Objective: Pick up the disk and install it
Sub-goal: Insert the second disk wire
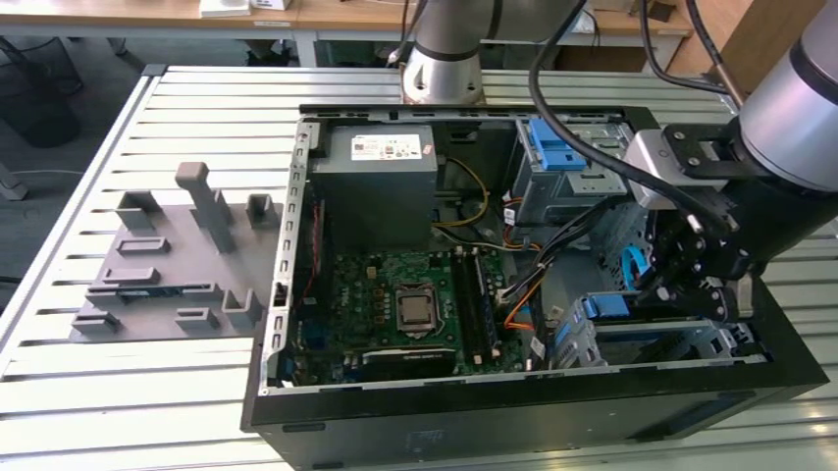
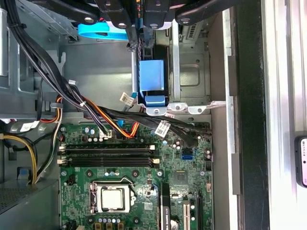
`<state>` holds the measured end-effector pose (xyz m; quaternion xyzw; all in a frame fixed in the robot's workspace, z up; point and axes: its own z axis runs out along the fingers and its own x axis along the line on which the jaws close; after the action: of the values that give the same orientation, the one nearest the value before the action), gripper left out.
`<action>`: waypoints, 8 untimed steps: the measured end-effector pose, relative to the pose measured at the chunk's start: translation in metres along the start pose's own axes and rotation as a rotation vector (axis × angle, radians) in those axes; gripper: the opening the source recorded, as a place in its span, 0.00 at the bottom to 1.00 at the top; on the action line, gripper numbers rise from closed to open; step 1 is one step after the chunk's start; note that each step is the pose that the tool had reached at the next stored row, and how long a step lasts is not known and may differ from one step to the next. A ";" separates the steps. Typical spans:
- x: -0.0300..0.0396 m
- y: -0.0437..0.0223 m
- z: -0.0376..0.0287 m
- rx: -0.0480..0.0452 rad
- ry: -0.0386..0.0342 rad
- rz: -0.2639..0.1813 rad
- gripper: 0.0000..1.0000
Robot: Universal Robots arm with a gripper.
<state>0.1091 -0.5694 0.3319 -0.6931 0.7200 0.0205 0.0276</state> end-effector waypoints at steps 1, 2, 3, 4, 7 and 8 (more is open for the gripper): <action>0.0001 0.0000 0.0005 0.0000 -0.0001 0.000 0.16; 0.0002 0.0000 0.0009 0.0000 0.0000 0.000 0.16; 0.0002 -0.0001 0.0013 0.0000 0.0001 0.000 0.16; 0.0003 -0.0001 0.0016 0.0000 0.0003 0.000 0.16; 0.0003 -0.0001 0.0017 0.0000 0.0004 0.000 0.16; 0.0003 -0.0001 0.0018 0.0000 0.0002 0.000 0.16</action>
<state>0.1092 -0.5696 0.3301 -0.6931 0.7201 0.0204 0.0276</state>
